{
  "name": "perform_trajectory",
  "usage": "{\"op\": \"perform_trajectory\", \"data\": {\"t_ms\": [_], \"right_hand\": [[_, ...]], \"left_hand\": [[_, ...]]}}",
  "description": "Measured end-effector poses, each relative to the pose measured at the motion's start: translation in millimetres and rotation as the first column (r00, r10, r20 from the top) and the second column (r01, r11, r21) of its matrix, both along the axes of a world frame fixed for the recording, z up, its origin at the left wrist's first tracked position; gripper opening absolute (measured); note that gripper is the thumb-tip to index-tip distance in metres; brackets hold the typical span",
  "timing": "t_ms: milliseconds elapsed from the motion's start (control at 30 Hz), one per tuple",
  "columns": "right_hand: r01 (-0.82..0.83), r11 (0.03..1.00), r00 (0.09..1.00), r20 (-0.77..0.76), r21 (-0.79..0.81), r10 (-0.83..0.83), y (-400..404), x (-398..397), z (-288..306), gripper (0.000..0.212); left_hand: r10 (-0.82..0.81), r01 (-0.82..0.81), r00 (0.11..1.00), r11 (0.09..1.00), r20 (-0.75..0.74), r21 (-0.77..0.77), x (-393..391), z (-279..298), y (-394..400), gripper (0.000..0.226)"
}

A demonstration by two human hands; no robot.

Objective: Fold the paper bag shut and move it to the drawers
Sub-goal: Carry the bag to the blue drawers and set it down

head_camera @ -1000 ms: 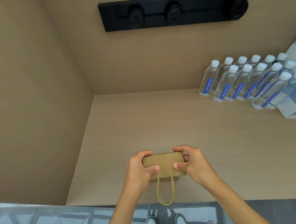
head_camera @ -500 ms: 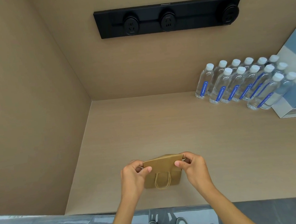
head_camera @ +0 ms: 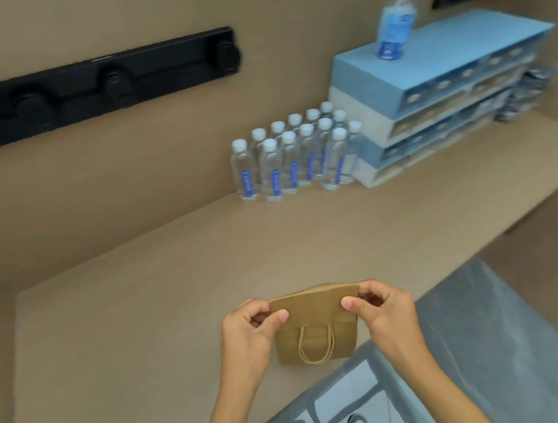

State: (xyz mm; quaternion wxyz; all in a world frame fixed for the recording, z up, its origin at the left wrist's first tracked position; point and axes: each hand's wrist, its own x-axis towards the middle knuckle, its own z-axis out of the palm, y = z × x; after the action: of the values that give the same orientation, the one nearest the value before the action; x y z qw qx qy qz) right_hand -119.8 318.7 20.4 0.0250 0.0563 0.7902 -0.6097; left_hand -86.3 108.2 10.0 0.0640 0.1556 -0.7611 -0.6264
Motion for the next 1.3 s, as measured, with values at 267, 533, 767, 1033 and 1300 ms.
{"op": "perform_trajectory", "data": {"t_ms": [267, 533, 767, 1033, 1300], "right_hand": [[0.370, 0.927, 0.920, -0.116, -0.065, -0.375, 187, 29, 20, 0.017], [0.631, 0.772, 0.757, -0.157, -0.078, -0.634, 374, 51, 34, 0.022], [0.757, 0.646, 0.622, -0.193, -0.096, -0.758, 486, 46, 33, 0.026], [0.824, 0.561, 0.539, -0.192, -0.084, -0.820, 598, -22, 23, 0.026], [0.815, 0.578, 0.555, -0.226, -0.044, -0.800, 714, -134, 38, 0.025]], "left_hand": [[-0.411, 0.413, 0.910, 0.910, -0.051, 0.035, -62, 26, 192, 0.034], [-0.696, 0.700, 0.709, 0.714, -0.116, -0.007, -98, 44, 408, 0.030], [-0.811, 0.812, 0.567, 0.579, -0.144, -0.064, -138, 39, 540, 0.021], [-0.863, 0.866, 0.483, 0.496, -0.148, -0.066, -218, 29, 671, 0.022], [-0.842, 0.845, 0.519, 0.532, -0.146, -0.062, -327, 35, 782, 0.016]]}}
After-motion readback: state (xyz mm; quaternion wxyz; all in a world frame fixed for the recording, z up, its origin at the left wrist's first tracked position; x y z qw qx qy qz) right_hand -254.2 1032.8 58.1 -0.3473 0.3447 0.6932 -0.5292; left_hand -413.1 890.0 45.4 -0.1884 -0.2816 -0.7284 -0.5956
